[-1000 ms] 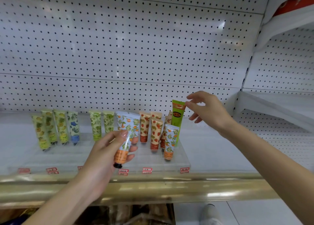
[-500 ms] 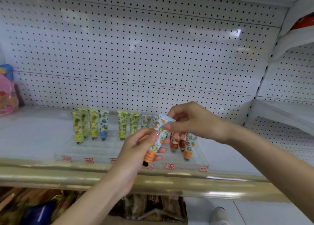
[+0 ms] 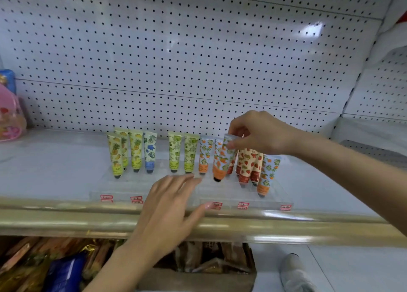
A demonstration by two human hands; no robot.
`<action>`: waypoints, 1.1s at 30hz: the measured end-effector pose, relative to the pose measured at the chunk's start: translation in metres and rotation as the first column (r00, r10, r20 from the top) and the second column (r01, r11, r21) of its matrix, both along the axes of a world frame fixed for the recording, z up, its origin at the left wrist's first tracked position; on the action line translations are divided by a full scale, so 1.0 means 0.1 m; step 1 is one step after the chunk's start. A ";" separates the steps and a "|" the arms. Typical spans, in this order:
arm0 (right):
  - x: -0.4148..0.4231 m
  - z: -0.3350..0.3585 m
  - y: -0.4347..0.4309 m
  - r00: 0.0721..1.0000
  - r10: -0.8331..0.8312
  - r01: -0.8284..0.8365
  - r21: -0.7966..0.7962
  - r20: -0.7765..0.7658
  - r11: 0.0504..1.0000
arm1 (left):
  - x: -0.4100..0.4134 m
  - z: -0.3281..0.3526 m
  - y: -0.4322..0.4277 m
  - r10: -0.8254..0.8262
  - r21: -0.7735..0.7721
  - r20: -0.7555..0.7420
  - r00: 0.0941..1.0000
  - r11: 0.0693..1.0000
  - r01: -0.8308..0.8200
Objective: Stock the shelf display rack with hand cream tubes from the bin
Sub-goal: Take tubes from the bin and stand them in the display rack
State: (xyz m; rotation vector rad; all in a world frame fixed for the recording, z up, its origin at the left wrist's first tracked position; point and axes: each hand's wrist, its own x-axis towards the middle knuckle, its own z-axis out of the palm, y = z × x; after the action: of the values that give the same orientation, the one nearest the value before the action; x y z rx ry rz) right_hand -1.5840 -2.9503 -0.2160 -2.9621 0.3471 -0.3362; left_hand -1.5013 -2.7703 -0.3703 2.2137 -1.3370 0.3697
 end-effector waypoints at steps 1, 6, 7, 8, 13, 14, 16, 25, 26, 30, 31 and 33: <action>0.05 -0.03 -0.03 1.000 -0.021 0.022 -0.044 0.008 0.999 | 0.04 -0.08 0.01 0.004 0.051 0.026 1.000 0.999 -0.005; 0.29 -0.22 -0.19 0.992 -0.129 0.127 -0.155 -0.003 0.980 | 0.14 -0.35 0.01 0.005 0.169 0.045 0.999 0.986 -0.012; 0.33 -0.25 -0.21 0.989 -0.145 0.142 -0.164 -0.010 0.976 | 0.16 -0.37 0.00 0.002 0.170 0.068 0.998 0.985 -0.014; 0.36 -0.28 -0.23 0.988 -0.156 0.151 -0.171 -0.018 0.974 | 0.17 -0.40 0.00 0.000 0.162 0.086 0.996 0.987 -0.014; 0.47 -0.40 -0.28 0.984 -0.170 0.158 -0.174 -0.056 0.972 | 0.20 -0.45 -0.01 -0.010 0.135 0.133 0.991 0.991 -0.008; 0.49 -0.42 -0.29 0.982 -0.175 0.160 -0.178 -0.067 0.971 | 0.20 -0.45 -0.01 -0.012 0.134 0.134 0.991 0.991 -0.007; 0.52 -0.46 -0.28 0.978 -0.189 0.171 -0.187 -0.084 0.967 | 0.21 -0.46 -0.01 -0.014 0.132 0.133 0.991 0.991 -0.003; 0.54 -0.45 -0.28 0.972 -0.211 0.193 -0.165 -0.103 0.967 | 0.20 -0.45 -0.01 -0.017 0.161 0.158 0.987 0.987 -0.009; 0.53 -0.45 -0.29 0.972 -0.211 0.194 -0.160 -0.100 0.968 | 0.19 -0.44 -0.01 -0.014 0.166 0.157 0.987 0.986 -0.013; 0.51 -0.45 -0.27 0.972 -0.214 0.197 -0.158 -0.100 0.968 | 0.19 -0.43 -0.01 -0.014 0.184 0.166 0.986 0.983 -0.017; 0.50 -0.44 -0.27 0.971 -0.216 0.199 -0.157 -0.098 0.967 | 0.18 -0.42 -0.01 -0.015 0.193 0.168 0.986 0.981 -0.018; 0.47 -0.43 -0.25 0.971 -0.220 0.204 -0.162 -0.089 0.965 | 0.17 -0.40 0.00 -0.012 0.204 0.169 0.986 0.979 -0.023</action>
State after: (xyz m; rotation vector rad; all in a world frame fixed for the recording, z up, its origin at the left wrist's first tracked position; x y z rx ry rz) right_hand -1.5370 -2.9758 -0.2588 -3.1054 0.6858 -0.2383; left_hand -1.4848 -2.7700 -0.4100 2.4001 -1.5189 0.4482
